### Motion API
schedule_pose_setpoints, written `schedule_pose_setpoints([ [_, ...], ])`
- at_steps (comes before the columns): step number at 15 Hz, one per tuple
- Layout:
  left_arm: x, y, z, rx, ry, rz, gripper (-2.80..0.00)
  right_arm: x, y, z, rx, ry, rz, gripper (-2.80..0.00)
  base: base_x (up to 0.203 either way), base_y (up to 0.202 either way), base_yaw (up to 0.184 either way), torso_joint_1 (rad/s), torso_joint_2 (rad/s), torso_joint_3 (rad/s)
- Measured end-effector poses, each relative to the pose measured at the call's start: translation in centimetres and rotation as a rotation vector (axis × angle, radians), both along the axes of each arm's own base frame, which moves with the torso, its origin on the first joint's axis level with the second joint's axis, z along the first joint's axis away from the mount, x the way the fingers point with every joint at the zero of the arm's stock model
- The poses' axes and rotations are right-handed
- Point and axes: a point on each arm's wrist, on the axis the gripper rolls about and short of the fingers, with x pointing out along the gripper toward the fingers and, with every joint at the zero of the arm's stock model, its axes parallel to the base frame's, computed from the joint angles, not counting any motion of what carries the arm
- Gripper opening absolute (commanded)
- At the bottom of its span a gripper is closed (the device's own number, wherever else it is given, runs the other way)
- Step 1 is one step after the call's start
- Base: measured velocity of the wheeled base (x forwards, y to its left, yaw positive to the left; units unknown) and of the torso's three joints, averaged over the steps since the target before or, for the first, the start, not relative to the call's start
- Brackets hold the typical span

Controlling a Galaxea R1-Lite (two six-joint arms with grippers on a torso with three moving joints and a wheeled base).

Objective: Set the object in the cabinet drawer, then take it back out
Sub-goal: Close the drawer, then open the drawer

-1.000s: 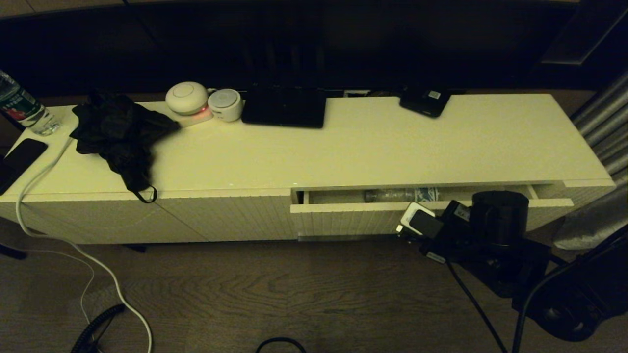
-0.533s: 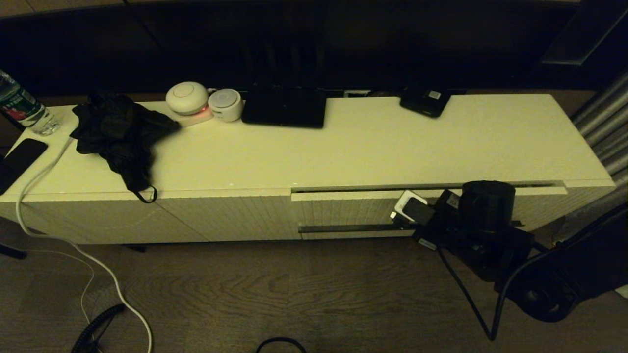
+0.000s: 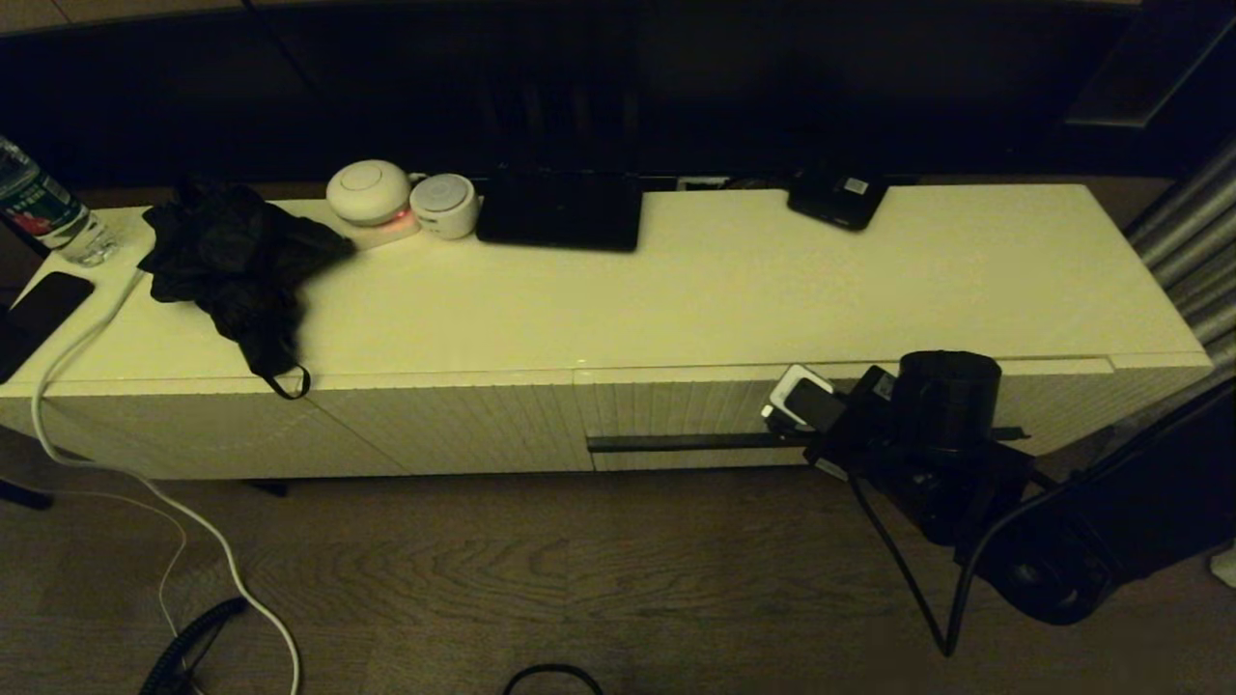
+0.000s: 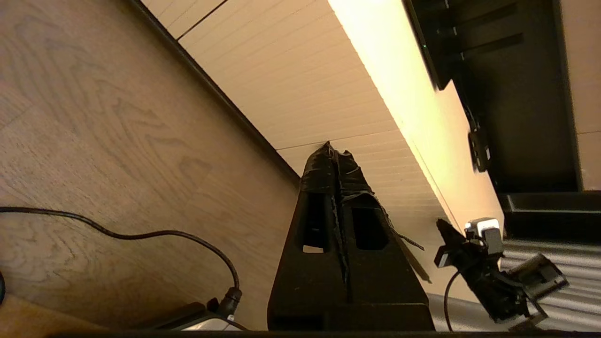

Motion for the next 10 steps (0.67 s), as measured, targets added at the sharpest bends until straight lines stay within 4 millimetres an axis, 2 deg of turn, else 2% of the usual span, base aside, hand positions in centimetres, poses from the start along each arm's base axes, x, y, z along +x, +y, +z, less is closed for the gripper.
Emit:
schedule_pose_setpoints([
  [2,0.0,0.0,0.0,0.0,0.0,0.0,-2.8,-1.0,-0.5,0.4,-0.004,0.004,-0.006,-2.8,0.0,0.0,0.0,0.0,0.0,0.0],
  [5,0.0,0.0,0.0,0.0,0.0,0.0,-2.8,-3.9,-1.6,1.4,-0.037,0.062,0.005,-2.8,0.0,0.0,0.0,0.0,0.0,0.0],
  [8,0.0,0.0,0.0,0.0,0.0,0.0,-2.8,-8.0,-3.0,2.7,-0.085,0.147,0.026,-2.8,0.0,0.0,0.0,0.0,0.0,0.0],
  [10,0.0,0.0,0.0,0.0,0.0,0.0,-2.8,-11.3,-4.1,2.8,-0.14,0.233,0.053,-2.8,0.0,0.0,0.0,0.0,0.0,0.0],
])
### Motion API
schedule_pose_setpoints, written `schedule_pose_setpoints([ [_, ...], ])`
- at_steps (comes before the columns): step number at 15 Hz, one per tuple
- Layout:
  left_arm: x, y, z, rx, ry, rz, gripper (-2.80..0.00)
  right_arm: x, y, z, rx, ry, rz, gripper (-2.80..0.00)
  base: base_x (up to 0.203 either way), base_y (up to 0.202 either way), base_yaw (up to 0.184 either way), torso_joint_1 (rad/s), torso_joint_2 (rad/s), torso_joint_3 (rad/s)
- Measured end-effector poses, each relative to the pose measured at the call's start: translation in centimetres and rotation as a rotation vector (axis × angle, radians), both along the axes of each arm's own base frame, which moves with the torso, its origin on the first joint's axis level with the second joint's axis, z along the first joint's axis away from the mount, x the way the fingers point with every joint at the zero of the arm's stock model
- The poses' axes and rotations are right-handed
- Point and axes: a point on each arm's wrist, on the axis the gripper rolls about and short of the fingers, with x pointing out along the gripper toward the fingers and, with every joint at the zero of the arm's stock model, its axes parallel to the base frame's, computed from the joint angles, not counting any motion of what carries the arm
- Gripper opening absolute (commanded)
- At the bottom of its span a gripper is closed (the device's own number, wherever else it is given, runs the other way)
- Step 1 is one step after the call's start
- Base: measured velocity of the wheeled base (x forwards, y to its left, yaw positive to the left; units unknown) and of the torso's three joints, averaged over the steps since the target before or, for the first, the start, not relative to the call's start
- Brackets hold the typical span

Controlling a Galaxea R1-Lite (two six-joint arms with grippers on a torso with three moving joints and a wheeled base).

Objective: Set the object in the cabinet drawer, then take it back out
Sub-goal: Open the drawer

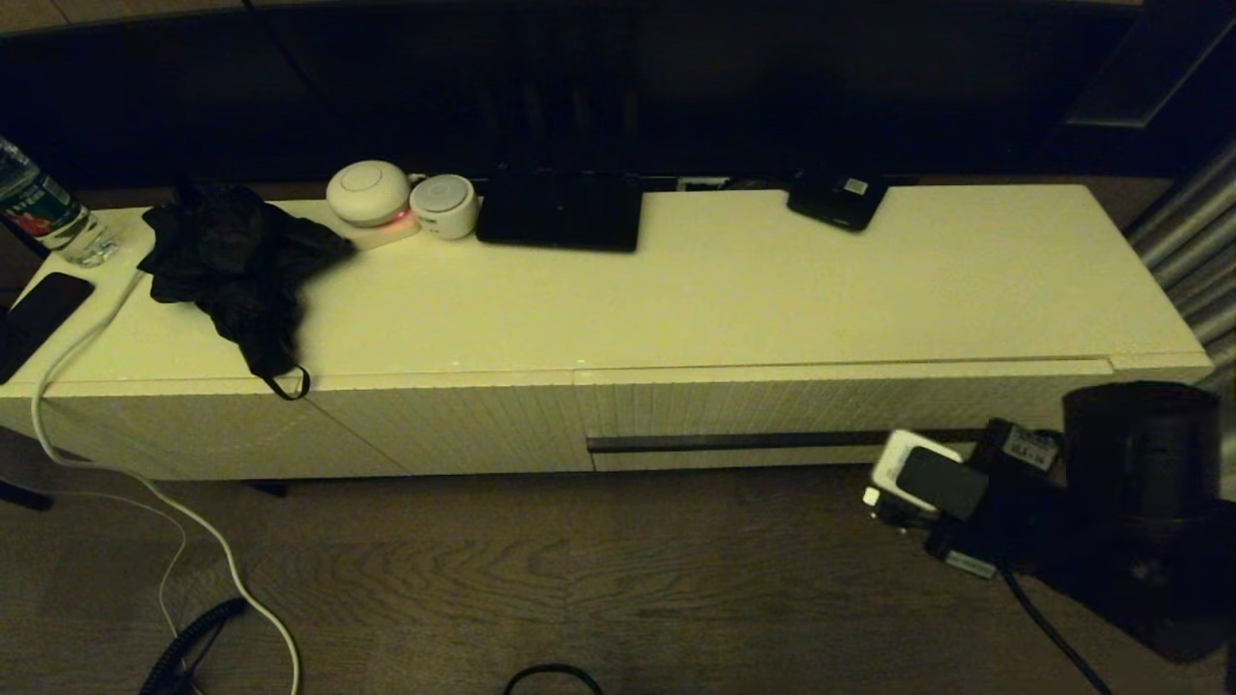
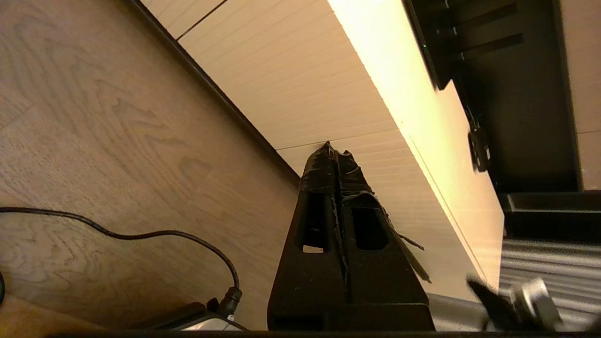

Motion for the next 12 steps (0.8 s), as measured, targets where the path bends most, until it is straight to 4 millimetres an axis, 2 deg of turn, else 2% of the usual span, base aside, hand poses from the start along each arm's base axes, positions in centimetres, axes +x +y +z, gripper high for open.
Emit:
schedule_pose_setpoints([
  [4,0.0,0.0,0.0,0.0,0.0,0.0,-2.8,-5.2,-1.6,-0.7,-0.178,0.126,0.138,-2.8,0.0,0.0,0.0,0.0,0.0,0.0],
  [7,0.0,0.0,0.0,0.0,0.0,0.0,-2.8,-6.2,-1.6,-1.8,-0.217,0.178,0.254,-2.8,0.0,0.0,0.0,0.0,0.0,0.0],
  [8,0.0,0.0,0.0,0.0,0.0,0.0,-2.8,-6.0,-1.4,-2.1,-0.219,0.188,0.274,-0.21,0.0,0.0,0.0,0.0,0.0,0.0],
  [9,0.0,0.0,0.0,0.0,0.0,0.0,-2.8,-5.7,-1.2,-2.5,-0.22,0.2,0.294,0.0,0.0,0.0,0.0,0.0,0.0,0.0],
  [12,0.0,0.0,0.0,0.0,0.0,0.0,-2.8,-4.2,-0.1,-3.8,-0.233,0.168,0.356,0.0,0.0,0.0,0.0,0.0,0.0,0.0],
])
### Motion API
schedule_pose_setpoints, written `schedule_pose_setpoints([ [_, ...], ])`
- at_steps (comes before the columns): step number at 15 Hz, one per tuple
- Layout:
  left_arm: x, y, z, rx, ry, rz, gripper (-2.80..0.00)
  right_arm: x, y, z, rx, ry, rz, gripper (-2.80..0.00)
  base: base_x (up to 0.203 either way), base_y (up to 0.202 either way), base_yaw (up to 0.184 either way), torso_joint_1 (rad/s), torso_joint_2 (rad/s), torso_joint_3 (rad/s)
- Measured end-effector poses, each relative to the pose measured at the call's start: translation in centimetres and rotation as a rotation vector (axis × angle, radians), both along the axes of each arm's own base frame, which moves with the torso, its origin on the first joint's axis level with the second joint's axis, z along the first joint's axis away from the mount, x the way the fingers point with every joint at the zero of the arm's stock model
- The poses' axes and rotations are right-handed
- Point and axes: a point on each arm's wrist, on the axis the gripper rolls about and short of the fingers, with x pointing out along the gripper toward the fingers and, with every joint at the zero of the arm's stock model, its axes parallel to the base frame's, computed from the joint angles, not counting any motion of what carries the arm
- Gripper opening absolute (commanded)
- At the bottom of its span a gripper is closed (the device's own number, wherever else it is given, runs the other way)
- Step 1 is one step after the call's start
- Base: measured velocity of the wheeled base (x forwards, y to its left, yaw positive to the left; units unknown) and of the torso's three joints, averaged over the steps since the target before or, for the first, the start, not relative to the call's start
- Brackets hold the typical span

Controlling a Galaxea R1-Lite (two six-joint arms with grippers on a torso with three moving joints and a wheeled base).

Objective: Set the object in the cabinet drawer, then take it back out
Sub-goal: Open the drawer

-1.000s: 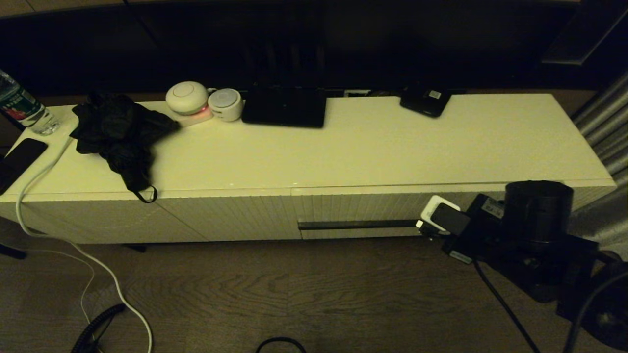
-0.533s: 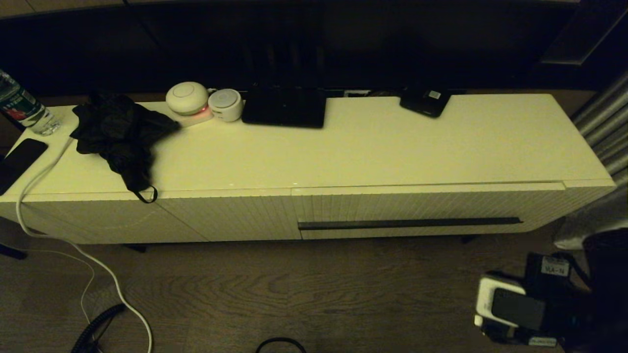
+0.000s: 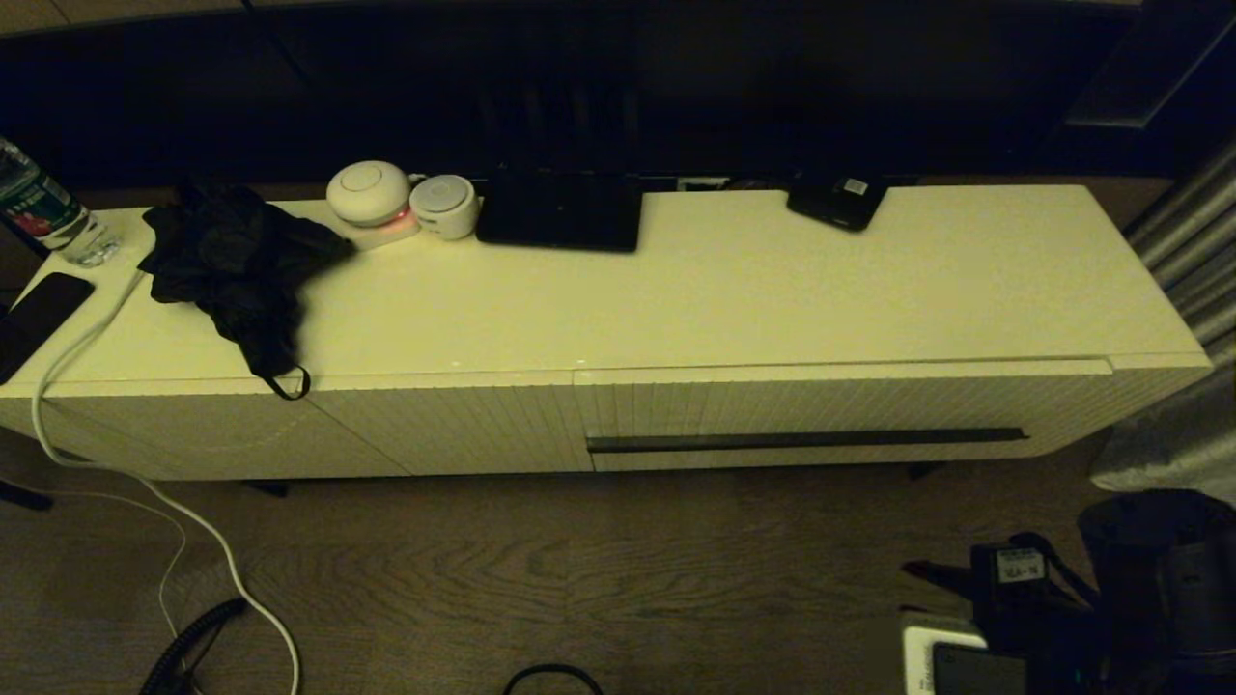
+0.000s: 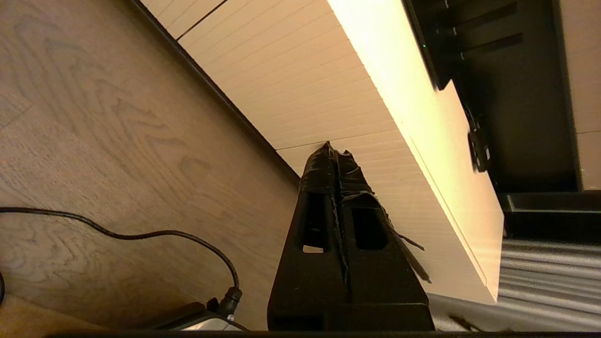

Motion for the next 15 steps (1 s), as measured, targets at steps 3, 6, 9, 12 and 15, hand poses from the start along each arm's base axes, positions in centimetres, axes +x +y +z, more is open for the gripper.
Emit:
schedule_pose_setpoints([
  [3,0.0,0.0,0.0,0.0,0.0,0.0,-2.8,1.5,0.7,-1.5,0.056,0.019,0.117,0.0,0.0,0.0,0.0,0.0,0.0,0.0],
  [6,0.0,0.0,0.0,0.0,0.0,0.0,-2.8,2.8,0.6,-2.9,0.027,0.063,0.115,0.0,0.0,0.0,0.0,0.0,0.0,0.0],
  [9,0.0,0.0,0.0,0.0,0.0,0.0,-2.8,3.8,0.0,-4.1,0.003,0.102,0.066,0.0,0.0,0.0,0.0,0.0,0.0,0.0],
  [12,0.0,0.0,0.0,0.0,0.0,0.0,-2.8,5.3,-0.9,-4.7,-0.015,0.116,0.018,0.0,0.0,0.0,0.0,0.0,0.0,0.0],
  [15,0.0,0.0,0.0,0.0,0.0,0.0,-2.8,7.1,-1.5,-4.7,-0.032,0.096,-0.01,0.0,0.0,0.0,0.0,0.0,0.0,0.0],
])
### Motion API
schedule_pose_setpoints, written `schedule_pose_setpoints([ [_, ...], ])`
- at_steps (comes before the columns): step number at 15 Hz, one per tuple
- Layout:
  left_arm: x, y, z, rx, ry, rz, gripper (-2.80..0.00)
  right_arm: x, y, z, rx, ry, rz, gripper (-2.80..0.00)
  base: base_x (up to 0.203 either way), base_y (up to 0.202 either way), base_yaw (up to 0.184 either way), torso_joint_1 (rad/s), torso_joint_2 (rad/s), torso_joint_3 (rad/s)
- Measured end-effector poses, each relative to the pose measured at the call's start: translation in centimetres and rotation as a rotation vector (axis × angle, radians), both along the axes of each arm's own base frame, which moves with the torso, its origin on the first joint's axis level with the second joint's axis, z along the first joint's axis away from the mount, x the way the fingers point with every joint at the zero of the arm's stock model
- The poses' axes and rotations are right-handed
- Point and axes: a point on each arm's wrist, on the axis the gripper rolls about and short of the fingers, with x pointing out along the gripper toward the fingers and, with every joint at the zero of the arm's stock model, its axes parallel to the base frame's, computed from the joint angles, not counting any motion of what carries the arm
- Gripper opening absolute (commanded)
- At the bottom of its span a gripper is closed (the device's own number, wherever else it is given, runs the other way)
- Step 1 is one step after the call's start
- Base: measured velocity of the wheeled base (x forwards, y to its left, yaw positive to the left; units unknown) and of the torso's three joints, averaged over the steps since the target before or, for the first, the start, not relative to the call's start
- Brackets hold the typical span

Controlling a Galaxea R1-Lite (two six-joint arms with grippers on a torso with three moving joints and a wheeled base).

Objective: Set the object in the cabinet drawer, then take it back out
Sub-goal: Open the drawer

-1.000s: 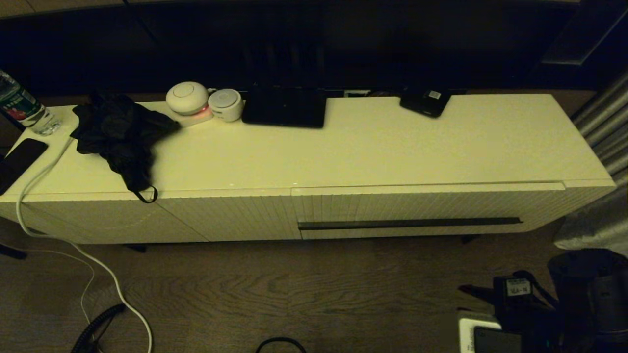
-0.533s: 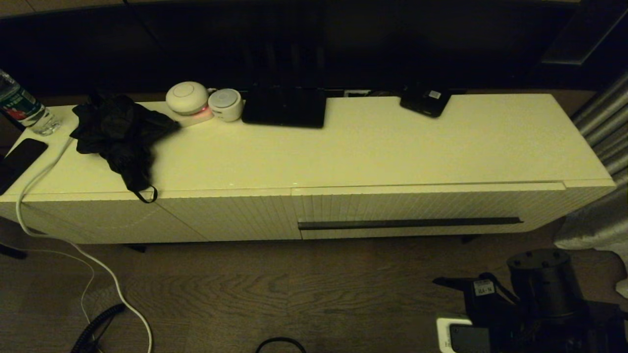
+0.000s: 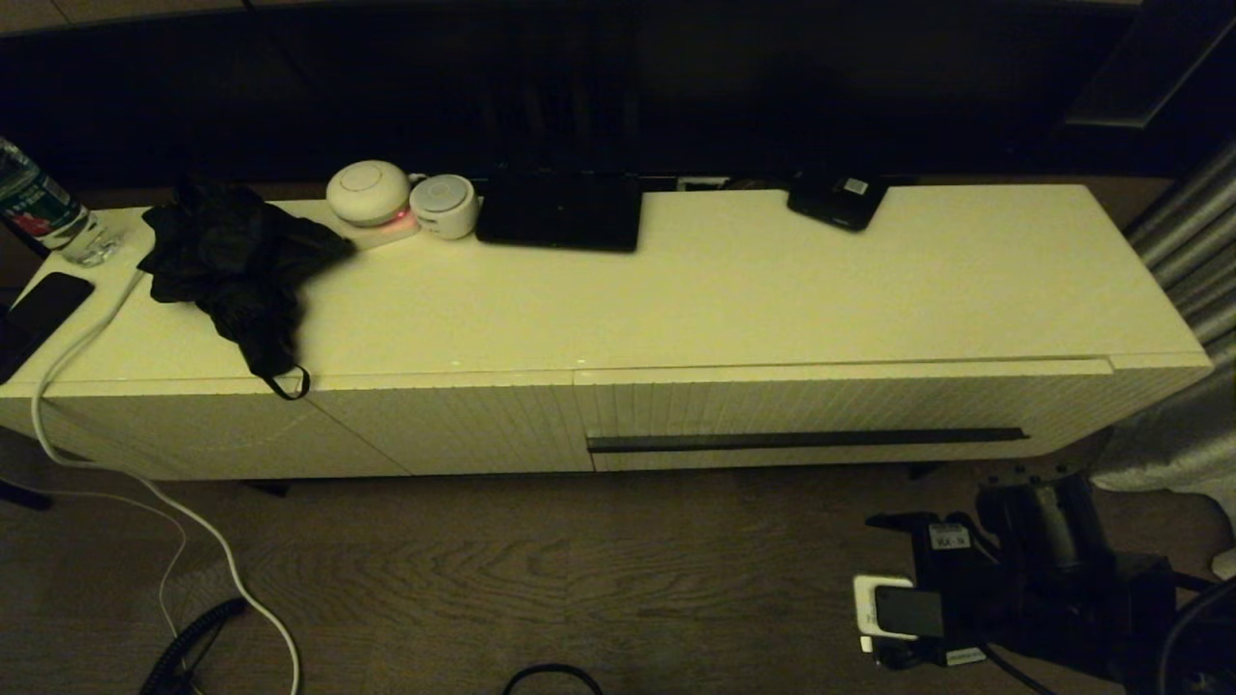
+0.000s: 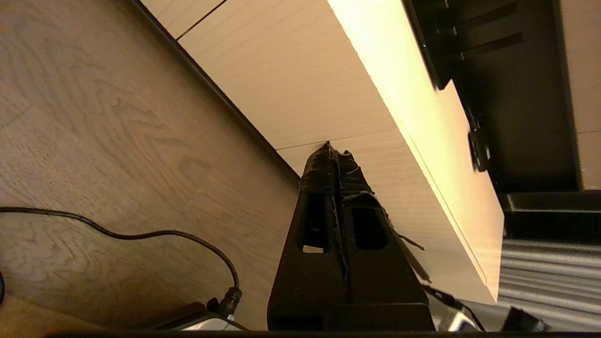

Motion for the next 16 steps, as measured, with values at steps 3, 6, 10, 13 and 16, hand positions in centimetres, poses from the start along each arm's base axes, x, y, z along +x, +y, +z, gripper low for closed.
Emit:
schedule_pose_setpoints([
  [3,0.0,0.0,0.0,0.0,0.0,0.0,-2.8,1.2,0.0,-0.2,0.004,-0.004,-0.011,0.0,0.0,0.0,0.0,0.0,0.0,0.0],
  [6,0.0,0.0,0.0,0.0,0.0,0.0,-2.8,2.3,0.3,-0.5,0.012,-0.019,-0.013,0.0,0.0,0.0,0.0,0.0,0.0,0.0],
  [10,0.0,0.0,0.0,0.0,0.0,0.0,-2.8,3.9,0.3,-1.3,0.022,-0.037,-0.027,0.0,0.0,0.0,0.0,0.0,0.0,0.0],
  [13,0.0,0.0,0.0,0.0,0.0,0.0,-2.8,5.1,0.2,-1.8,0.031,-0.057,-0.04,0.0,0.0,0.0,0.0,0.0,0.0,0.0],
  [16,0.0,0.0,0.0,0.0,0.0,0.0,-2.8,6.1,0.2,-2.1,0.04,-0.06,-0.039,0.0,0.0,0.0,0.0,0.0,0.0,0.0],
])
